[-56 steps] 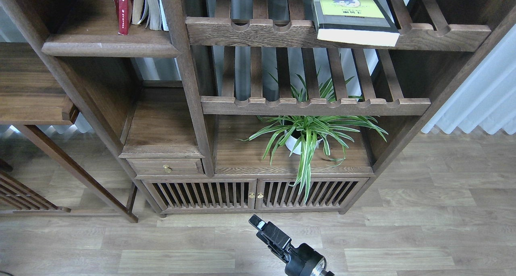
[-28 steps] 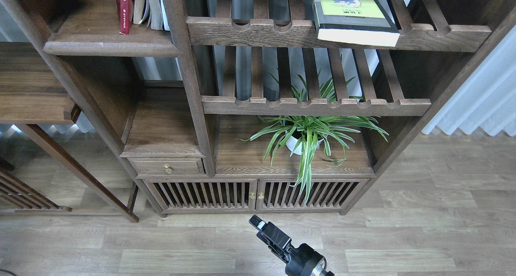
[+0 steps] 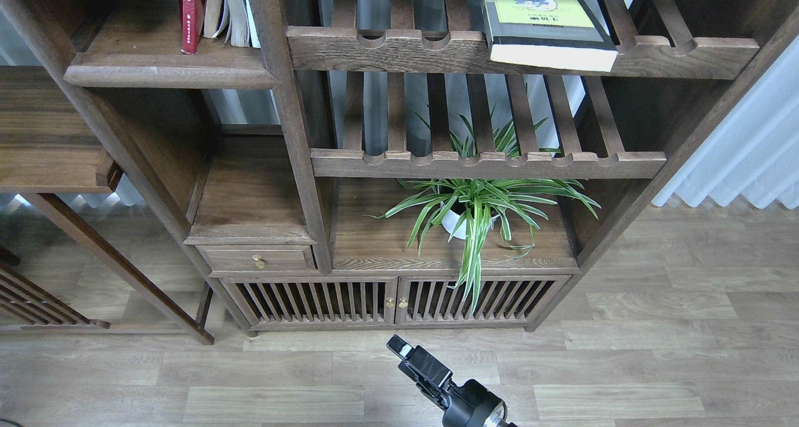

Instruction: Organize books on shelf

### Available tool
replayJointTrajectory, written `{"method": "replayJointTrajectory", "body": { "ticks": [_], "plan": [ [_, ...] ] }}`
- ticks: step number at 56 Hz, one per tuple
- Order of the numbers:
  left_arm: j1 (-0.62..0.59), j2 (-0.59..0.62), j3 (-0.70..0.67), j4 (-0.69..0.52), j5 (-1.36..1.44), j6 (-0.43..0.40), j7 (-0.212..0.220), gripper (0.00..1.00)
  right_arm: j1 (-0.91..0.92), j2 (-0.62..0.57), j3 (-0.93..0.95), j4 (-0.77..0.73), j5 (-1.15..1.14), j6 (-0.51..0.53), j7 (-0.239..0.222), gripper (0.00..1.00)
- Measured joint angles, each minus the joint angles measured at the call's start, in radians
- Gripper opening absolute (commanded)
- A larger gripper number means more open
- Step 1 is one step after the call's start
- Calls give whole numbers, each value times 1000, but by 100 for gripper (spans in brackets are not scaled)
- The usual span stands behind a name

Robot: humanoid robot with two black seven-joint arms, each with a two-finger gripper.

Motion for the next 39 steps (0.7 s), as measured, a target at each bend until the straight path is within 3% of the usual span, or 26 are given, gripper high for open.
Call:
{"method": "replayJointTrajectory", "body": {
  "ticks": [8, 14, 17, 19, 20, 23, 29, 39],
  "plan": [
    [14, -15, -32, 21, 35, 0, -7, 9, 0, 0, 2, 2, 1, 0, 0, 99],
    [33, -16, -36, 23, 38, 0, -8, 19, 0, 0, 17, 4, 5, 0, 0, 99],
    [49, -15, -38, 21, 38, 0, -8, 31, 6, 0, 30, 6, 8, 0, 2, 99],
    [60, -15, -39, 17, 38, 0, -7, 43, 13, 0, 39, 7, 10, 0, 5, 99],
    [65, -15, -40, 15, 38, 0, -6, 57, 16, 0, 43, 7, 12, 0, 7, 99],
    [80, -15, -41, 11, 38, 0, -2, 74, 32, 0, 55, 11, 20, 0, 17, 99],
    [124, -16, -43, -7, 37, 0, 4, 79, 92, 0, 69, 29, 53, 0, 66, 99],
    [145, -9, -44, -35, 36, 0, 4, 86, 176, 0, 74, 55, 105, 0, 92, 98]
  ]
}}
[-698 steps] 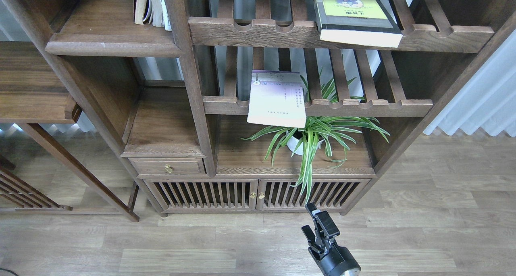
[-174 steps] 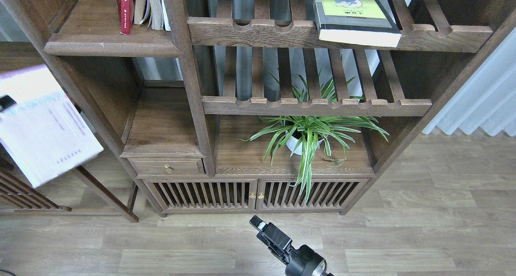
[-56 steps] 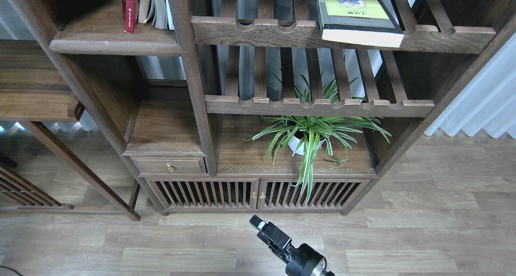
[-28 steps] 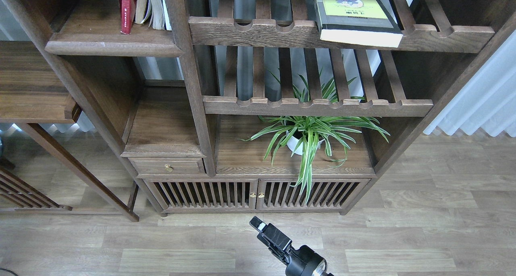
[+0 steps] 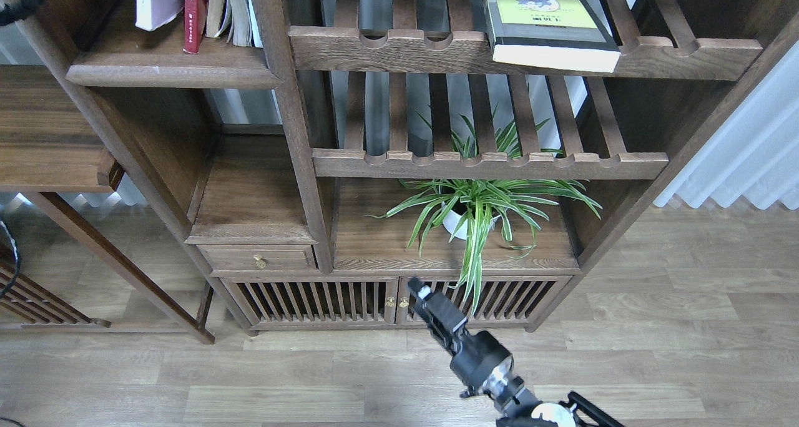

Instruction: Organize books on shelf

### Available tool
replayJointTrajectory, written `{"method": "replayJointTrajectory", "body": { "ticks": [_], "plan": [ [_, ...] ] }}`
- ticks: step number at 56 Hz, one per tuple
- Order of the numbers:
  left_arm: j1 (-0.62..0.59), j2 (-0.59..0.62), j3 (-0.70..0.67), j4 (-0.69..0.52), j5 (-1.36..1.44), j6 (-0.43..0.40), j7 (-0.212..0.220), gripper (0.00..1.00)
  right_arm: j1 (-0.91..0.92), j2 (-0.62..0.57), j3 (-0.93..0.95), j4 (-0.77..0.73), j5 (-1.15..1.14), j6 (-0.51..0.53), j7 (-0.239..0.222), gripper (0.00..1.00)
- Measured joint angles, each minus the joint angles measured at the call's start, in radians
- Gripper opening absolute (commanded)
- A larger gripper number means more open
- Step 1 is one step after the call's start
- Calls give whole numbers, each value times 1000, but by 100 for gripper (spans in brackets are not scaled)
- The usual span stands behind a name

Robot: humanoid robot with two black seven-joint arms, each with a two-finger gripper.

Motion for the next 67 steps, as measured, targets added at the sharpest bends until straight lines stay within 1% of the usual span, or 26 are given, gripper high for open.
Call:
{"method": "replayJointTrajectory", "body": {
  "ticks": [8, 11, 17, 20, 23, 27, 32, 36, 40, 44, 45, 50, 62, 67],
  "plan": [
    [3, 16, -15, -20, -2, 0, 0, 88, 69, 0, 11, 8, 47, 0, 3, 95],
    [6, 33, -25, -51, -9, 0, -1, 88, 93, 0, 17, 13, 54, 0, 4, 96],
    [34, 94, -42, -130, -19, 0, -2, 91, 104, 0, 20, 53, 56, 0, 4, 98],
    [59, 132, -50, -172, -23, 0, -2, 96, 105, 0, 20, 73, 56, 0, 4, 98],
    [99, 181, -61, -225, -32, 0, -2, 100, 106, 0, 17, 96, 56, 0, 3, 98],
    [154, 227, -78, -294, -60, 0, -2, 100, 107, 0, 9, 134, 54, 0, 1, 98],
    [254, 266, -117, -401, -156, 0, 3, 100, 109, 0, 1, 184, 51, 0, 1, 98],
    [330, 283, -152, -475, -242, 0, 17, 100, 109, 0, -9, 231, 51, 0, 1, 98],
    [402, 300, -184, -531, -308, 0, 46, 100, 110, 0, -16, 274, 50, 0, 1, 98],
    [460, 313, -205, -552, -341, 0, 65, 100, 117, 0, -20, 296, 50, 0, 1, 98],
    [510, 319, -218, -559, -356, 0, 73, 100, 127, 0, -21, 302, 48, 0, 1, 98],
    [576, 322, -240, -562, -370, 0, 76, 100, 140, 0, -19, 306, 47, 0, 10, 98],
    [778, 322, -321, -557, -414, 0, 76, 100, 186, 0, 8, 308, 43, 0, 83, 98],
    [853, 322, -340, -551, -415, 0, 76, 100, 207, 0, 45, 308, 43, -12, 101, 98]
  ]
}}
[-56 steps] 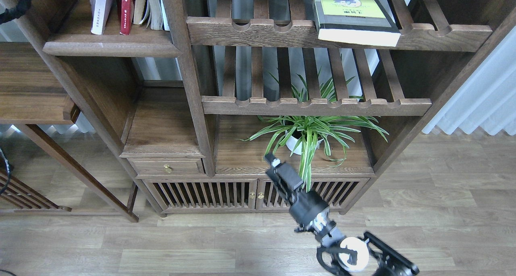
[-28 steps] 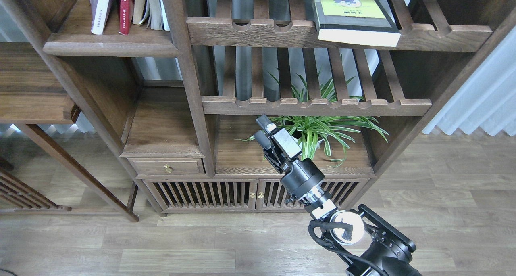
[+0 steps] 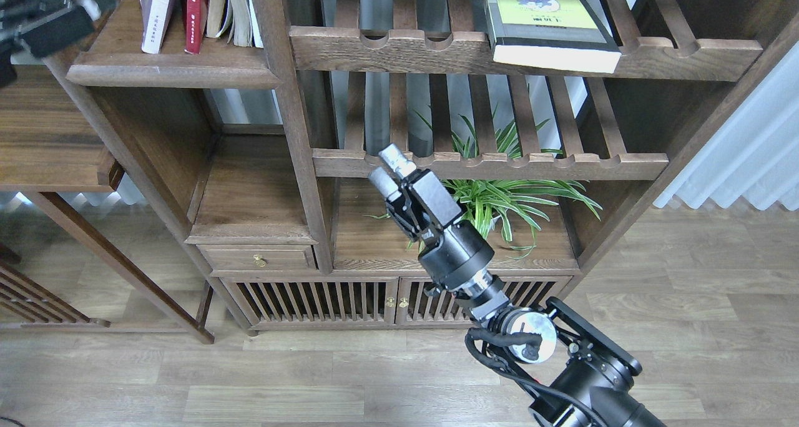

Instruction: Organize books on shelf

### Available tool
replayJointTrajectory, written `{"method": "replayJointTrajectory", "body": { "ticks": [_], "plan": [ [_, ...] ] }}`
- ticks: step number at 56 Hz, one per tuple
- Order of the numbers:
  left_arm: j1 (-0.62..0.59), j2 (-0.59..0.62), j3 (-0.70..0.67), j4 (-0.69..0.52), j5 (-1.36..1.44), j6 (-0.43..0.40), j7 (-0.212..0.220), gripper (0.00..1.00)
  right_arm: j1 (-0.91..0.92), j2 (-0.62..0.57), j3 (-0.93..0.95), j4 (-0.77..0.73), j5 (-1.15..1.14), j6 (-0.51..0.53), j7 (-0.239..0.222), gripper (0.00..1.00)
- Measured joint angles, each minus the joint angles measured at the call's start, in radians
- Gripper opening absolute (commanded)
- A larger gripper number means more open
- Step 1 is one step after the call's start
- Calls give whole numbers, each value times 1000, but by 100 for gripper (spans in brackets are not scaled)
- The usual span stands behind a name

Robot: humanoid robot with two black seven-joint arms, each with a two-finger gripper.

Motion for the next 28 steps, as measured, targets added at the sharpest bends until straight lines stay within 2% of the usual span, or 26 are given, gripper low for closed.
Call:
{"method": "replayJointTrajectory", "body": {
  "ticks": [10, 28],
  "plan": [
    [90, -6, -9, 4, -1, 0, -8, 100, 31, 0, 75, -3, 0, -29, 27, 98],
    [100, -30, -16, 5, -1, 0, -10, 100, 26, 0, 211, -29, 1, -34, 46, 98]
  ]
}}
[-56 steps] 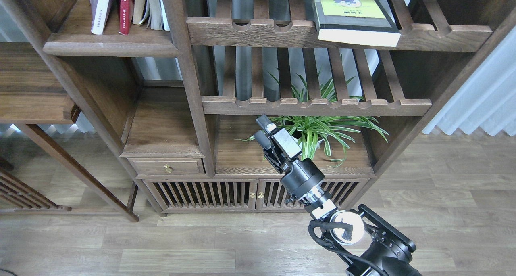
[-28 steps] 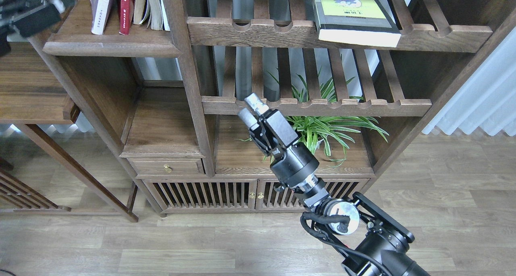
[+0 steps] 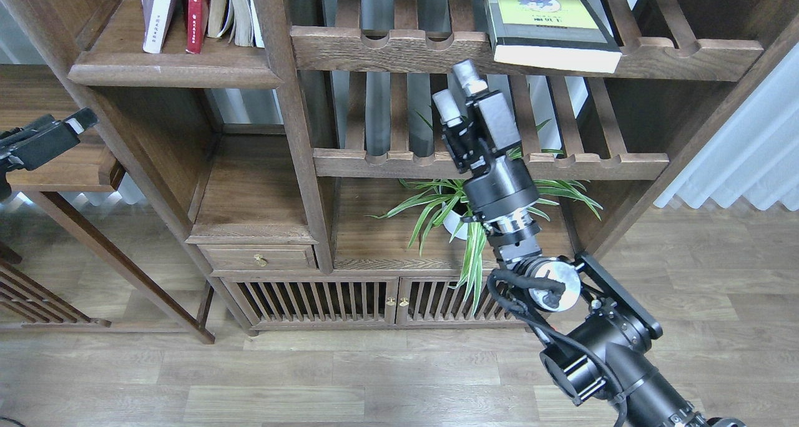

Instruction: Organize books on shelf

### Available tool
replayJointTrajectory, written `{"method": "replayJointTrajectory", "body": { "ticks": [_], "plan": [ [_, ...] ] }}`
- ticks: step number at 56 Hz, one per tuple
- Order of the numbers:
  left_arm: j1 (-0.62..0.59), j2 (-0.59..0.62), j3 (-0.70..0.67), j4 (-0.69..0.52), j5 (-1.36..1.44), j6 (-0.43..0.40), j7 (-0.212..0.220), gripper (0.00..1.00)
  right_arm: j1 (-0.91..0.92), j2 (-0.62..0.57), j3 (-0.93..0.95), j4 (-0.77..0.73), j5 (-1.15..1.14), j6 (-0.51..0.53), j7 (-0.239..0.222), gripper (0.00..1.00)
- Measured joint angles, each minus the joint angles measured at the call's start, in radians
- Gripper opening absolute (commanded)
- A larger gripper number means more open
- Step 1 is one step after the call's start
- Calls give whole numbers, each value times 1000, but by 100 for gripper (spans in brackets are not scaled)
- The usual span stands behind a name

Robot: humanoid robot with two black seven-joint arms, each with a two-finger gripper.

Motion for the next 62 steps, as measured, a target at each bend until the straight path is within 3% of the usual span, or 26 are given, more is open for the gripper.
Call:
{"method": "replayJointTrajectory", "body": {
  "ticks": [62],
  "plan": [
    [-5, -41, -2, 8, 1, 0, 3, 100, 3, 0, 171, -19, 5, -69, 0, 98]
  ]
}}
